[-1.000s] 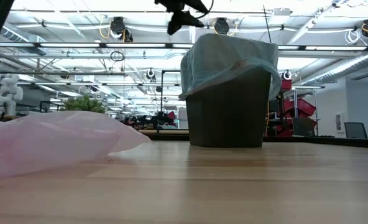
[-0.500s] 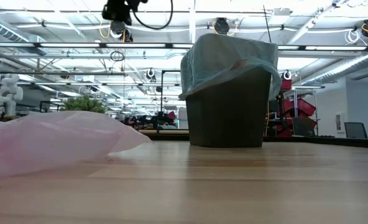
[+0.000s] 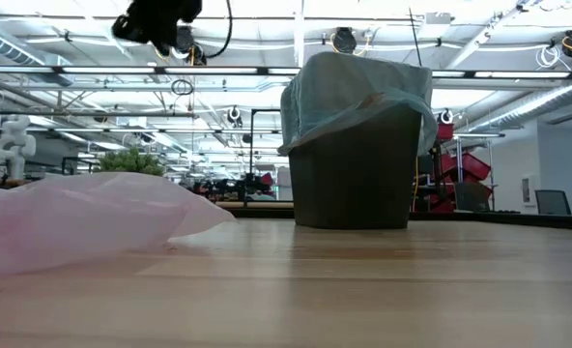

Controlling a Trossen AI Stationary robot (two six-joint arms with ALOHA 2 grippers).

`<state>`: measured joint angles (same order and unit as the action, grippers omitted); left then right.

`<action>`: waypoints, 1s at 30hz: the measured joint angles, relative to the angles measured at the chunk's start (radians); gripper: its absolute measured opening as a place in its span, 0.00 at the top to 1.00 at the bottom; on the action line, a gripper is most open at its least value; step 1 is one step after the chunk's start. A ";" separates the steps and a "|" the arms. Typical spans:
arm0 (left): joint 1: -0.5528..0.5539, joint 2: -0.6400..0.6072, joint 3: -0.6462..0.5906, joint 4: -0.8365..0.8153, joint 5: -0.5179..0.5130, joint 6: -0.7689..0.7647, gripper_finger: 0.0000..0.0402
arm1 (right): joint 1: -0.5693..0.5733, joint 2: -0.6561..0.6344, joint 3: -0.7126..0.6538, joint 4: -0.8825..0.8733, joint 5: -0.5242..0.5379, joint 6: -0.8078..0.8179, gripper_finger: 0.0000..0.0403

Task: Place trash/remove bag and relplace
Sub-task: Put the white paper into the trash bin

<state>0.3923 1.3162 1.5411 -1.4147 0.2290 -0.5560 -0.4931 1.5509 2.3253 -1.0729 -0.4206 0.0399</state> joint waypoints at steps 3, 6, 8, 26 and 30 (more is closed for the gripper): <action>0.000 -0.101 -0.164 0.126 0.009 -0.105 0.94 | 0.000 0.000 0.000 -0.001 0.000 0.000 1.00; 0.000 -0.202 -0.326 0.213 0.016 -0.227 0.99 | 0.000 0.000 0.000 -0.001 0.000 0.000 1.00; 0.000 -0.263 -0.426 0.262 0.020 -0.308 0.99 | 0.000 0.000 0.000 -0.001 0.000 0.000 1.00; -0.002 -0.373 -0.911 0.479 0.028 -0.768 1.00 | 0.000 0.000 0.000 -0.001 0.001 0.000 1.00; -0.002 -0.372 -0.972 0.589 0.026 -0.801 0.98 | 0.000 0.000 0.000 -0.001 0.001 0.000 1.00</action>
<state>0.3901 0.9440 0.5694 -0.8258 0.2551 -1.3567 -0.4932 1.5509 2.3253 -1.0737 -0.4195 0.0399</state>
